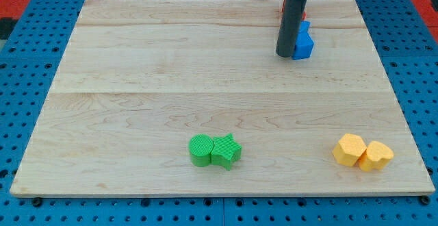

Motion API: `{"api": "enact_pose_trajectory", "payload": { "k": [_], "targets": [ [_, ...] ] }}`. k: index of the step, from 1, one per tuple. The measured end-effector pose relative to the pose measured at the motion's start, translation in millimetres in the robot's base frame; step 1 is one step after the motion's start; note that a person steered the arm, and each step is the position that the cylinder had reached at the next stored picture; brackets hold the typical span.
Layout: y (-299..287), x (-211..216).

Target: Point at the yellow heart

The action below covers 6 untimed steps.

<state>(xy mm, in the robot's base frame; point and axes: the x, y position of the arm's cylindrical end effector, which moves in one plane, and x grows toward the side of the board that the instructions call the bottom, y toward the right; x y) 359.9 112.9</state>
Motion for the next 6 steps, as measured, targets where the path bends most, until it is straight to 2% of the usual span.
{"api": "enact_pose_trajectory", "payload": {
  "k": [1,5,6],
  "targets": [
    [-15,48],
    [-14,224],
    [45,254]
  ]
}}
